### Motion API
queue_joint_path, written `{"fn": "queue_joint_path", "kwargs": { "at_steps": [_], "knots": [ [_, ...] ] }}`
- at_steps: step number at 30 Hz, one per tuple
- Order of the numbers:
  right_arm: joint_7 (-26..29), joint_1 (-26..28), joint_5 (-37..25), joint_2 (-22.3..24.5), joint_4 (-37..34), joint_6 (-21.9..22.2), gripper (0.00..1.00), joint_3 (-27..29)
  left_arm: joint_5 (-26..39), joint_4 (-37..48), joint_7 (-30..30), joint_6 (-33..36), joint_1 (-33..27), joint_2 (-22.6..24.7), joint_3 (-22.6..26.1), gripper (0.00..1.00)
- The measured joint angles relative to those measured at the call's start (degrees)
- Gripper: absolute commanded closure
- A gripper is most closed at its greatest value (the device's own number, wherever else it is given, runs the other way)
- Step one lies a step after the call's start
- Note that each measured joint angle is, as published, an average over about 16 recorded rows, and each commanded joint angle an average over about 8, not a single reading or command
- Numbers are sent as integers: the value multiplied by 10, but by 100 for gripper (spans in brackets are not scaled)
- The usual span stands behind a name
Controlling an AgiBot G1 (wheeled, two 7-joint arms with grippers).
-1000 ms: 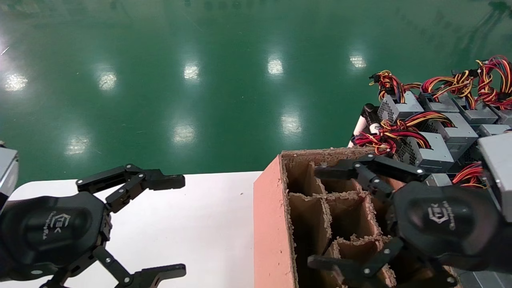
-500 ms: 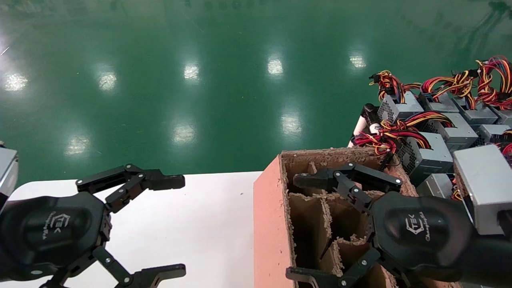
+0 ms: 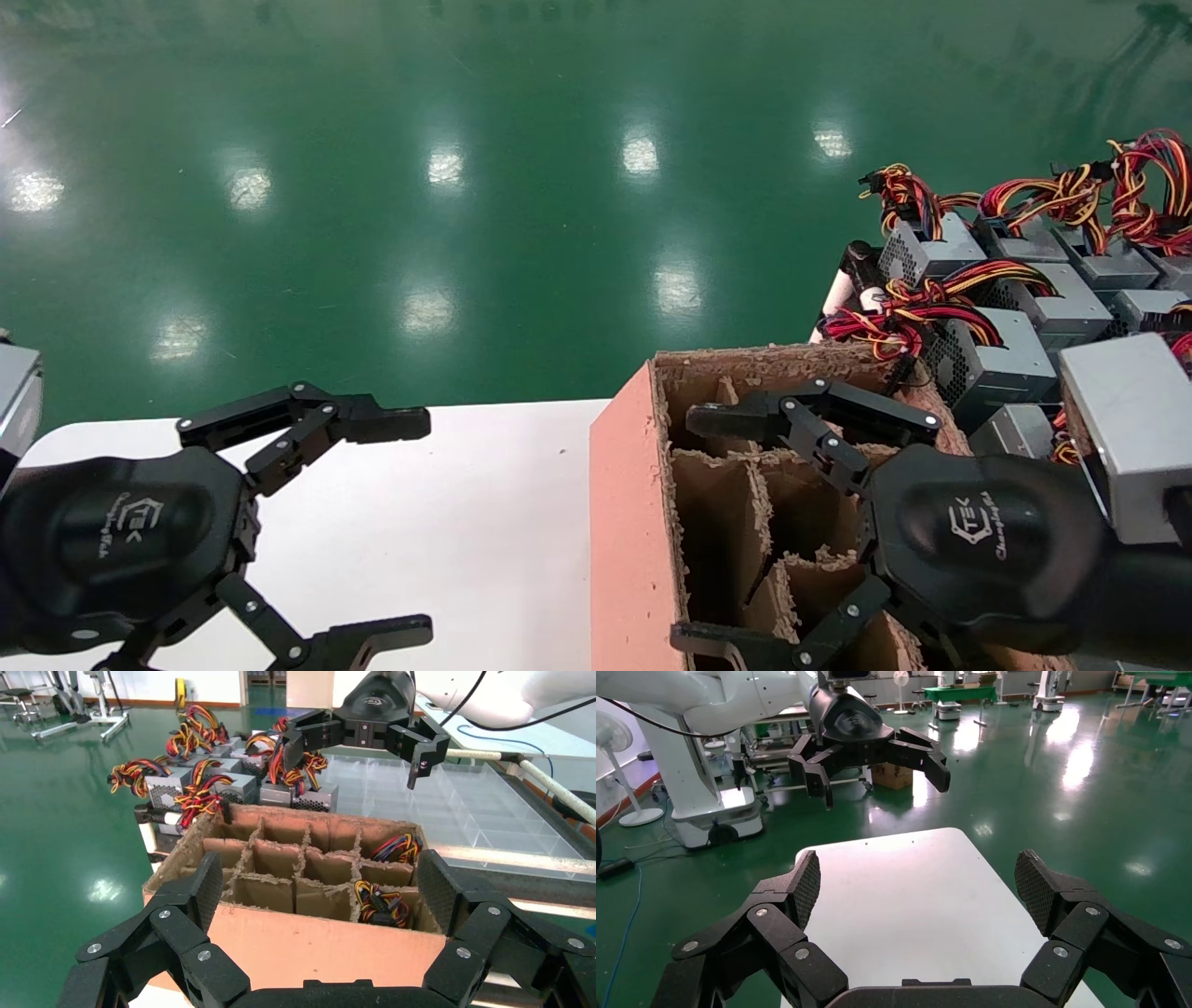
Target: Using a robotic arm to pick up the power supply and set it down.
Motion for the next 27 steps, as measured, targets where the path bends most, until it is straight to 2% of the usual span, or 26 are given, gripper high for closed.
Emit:
{"fn": "queue_joint_path", "kwargs": {
  "at_steps": [27],
  "knots": [
    [-2,4,5,4,-2,2,0,-8,0,0,0,0,0,0,0,0]
  ]
}}
